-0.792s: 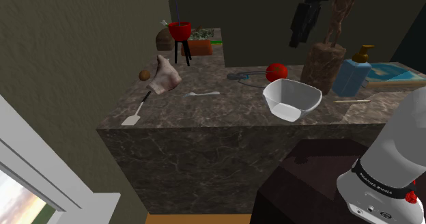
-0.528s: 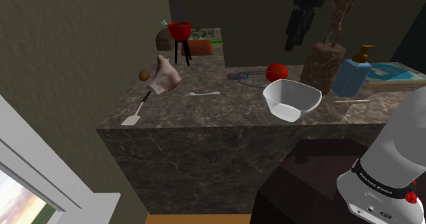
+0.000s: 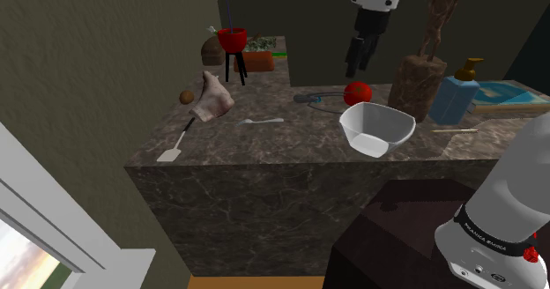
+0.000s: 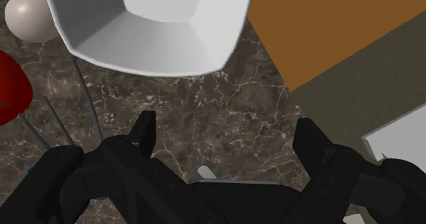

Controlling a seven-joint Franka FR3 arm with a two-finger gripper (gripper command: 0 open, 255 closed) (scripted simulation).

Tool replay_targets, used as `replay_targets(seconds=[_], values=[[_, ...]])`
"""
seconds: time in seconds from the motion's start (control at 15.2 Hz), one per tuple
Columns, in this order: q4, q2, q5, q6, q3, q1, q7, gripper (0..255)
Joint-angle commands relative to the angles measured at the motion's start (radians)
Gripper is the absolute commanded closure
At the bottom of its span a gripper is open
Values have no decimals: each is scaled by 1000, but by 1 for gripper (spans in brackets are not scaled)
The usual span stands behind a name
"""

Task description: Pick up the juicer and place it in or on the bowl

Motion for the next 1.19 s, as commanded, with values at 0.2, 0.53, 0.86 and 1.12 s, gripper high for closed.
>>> replay_targets(seconds=[0.2,0.53,0.86,1.12], values=[[34,155,-16,145,-32,-12,-54,0],[101,320,-17,268,-62,-23,-108,0],[201,494,-1,364,-87,-34,-163,0],[305,637,21,421,-99,-49,-208,0]])
